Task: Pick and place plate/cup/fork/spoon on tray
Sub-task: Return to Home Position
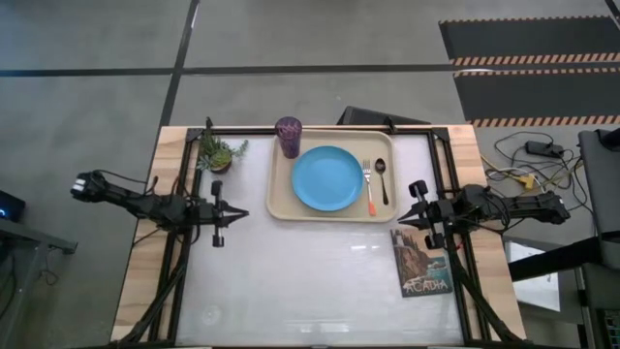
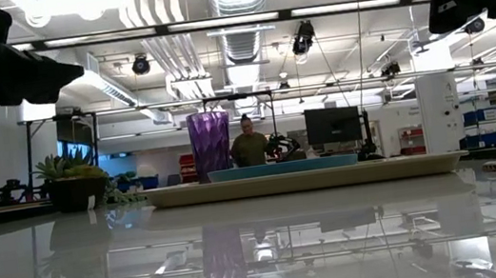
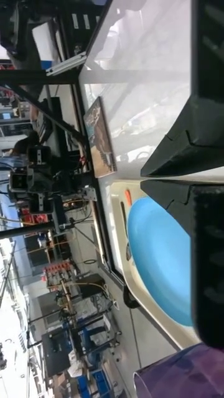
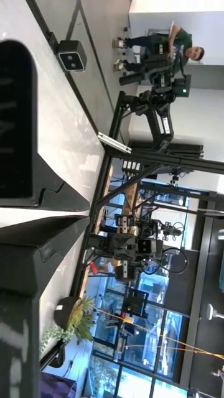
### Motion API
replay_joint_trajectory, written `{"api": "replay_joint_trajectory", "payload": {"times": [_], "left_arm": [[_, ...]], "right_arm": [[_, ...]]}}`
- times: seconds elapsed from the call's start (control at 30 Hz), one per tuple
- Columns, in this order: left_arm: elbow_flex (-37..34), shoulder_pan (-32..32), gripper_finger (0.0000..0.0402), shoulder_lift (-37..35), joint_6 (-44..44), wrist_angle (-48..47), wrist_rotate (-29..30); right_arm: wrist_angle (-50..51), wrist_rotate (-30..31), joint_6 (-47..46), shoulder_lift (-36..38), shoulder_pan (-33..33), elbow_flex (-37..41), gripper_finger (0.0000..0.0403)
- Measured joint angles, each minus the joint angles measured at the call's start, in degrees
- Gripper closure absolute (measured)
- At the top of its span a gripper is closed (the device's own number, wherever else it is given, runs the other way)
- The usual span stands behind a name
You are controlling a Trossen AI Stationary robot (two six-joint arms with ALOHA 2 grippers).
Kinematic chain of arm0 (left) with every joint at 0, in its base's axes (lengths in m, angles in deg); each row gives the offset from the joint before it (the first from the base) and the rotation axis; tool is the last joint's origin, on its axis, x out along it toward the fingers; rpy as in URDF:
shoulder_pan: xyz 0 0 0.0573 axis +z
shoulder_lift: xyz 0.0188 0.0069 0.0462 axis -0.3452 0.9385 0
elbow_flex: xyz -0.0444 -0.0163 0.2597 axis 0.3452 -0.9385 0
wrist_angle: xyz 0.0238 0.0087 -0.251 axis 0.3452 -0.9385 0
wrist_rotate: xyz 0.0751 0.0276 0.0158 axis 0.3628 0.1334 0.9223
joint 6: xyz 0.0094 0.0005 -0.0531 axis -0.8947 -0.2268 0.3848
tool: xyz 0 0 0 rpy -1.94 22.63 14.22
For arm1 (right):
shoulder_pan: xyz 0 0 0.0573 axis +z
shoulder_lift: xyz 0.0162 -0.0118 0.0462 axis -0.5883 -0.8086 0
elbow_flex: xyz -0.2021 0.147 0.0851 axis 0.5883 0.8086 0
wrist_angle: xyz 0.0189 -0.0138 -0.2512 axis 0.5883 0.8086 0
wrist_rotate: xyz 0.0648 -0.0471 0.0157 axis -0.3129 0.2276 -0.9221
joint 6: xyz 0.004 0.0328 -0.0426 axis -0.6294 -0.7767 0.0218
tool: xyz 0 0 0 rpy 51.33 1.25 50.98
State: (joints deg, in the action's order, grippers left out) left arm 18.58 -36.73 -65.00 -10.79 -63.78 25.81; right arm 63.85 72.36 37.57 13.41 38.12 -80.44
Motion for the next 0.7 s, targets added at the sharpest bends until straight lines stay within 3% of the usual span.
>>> {"api": "replay_joint_trajectory", "payload": {"times": [0.7], "left_arm": [[0.0, 0.0, 0.0402, 4.2, 0.0, 0.0, 0.0]], "right_arm": [[0.0, 0.0, 0.0, 0.0, 0.0, 0.0, 0.039]]}}
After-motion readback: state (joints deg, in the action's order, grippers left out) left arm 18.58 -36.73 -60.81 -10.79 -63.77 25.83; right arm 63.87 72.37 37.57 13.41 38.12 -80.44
